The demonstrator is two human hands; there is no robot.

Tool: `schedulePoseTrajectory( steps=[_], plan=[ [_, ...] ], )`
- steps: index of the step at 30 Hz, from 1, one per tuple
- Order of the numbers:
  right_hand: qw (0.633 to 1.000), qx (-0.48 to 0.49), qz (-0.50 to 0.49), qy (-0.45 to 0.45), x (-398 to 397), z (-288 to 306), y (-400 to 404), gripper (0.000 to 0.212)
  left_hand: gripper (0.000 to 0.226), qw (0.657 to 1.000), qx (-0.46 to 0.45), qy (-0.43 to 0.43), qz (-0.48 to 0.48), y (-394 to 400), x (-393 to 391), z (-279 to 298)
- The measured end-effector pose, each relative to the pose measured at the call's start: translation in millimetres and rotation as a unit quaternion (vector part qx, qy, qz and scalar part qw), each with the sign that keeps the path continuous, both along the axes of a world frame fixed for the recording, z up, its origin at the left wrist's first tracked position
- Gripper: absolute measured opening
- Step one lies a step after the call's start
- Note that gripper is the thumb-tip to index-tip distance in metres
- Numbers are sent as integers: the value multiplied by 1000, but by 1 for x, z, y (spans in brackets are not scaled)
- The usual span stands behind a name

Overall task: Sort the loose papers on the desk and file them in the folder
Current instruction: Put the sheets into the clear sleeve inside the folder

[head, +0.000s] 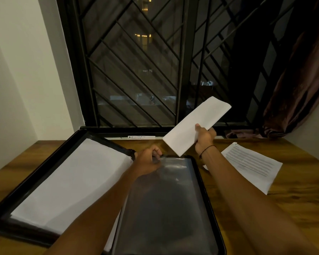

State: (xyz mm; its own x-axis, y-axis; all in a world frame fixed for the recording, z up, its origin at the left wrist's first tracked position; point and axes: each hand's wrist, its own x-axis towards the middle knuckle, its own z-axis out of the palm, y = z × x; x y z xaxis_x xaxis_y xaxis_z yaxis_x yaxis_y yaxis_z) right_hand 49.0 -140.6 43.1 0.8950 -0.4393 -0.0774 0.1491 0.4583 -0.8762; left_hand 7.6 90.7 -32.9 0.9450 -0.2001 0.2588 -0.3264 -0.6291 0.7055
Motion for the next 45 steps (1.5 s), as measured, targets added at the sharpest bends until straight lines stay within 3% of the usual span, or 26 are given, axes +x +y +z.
schedulePoseTrajectory(
  steps=[5,9,13,19,26,36,41,45],
  plan=[
    [1000,-6,13,-27,17,7,22,43,63,996,-87,-12,-3,0,7,6],
    [999,-9,30,-37,27,12,35,43,32,999,3,-18,31,7,15,8],
    [999,-8,38,-35,33,15,48,41,38,993,102,-44,50,14,16,5],
    [996,-41,69,-26,44,8,60,43,20,997,77,-22,-10,14,21,-2],
    [982,-141,122,10,48,-11,60,42,29,996,63,-38,49,18,24,-6],
    [934,-281,221,24,50,-23,46,62,23,994,-93,-47,43,26,29,-1],
    [916,-236,319,61,41,-29,48,58,16,988,-152,-8,20,23,32,2],
    [883,-185,427,67,39,-35,48,61,35,971,-235,10,43,19,32,9]
  ],
)
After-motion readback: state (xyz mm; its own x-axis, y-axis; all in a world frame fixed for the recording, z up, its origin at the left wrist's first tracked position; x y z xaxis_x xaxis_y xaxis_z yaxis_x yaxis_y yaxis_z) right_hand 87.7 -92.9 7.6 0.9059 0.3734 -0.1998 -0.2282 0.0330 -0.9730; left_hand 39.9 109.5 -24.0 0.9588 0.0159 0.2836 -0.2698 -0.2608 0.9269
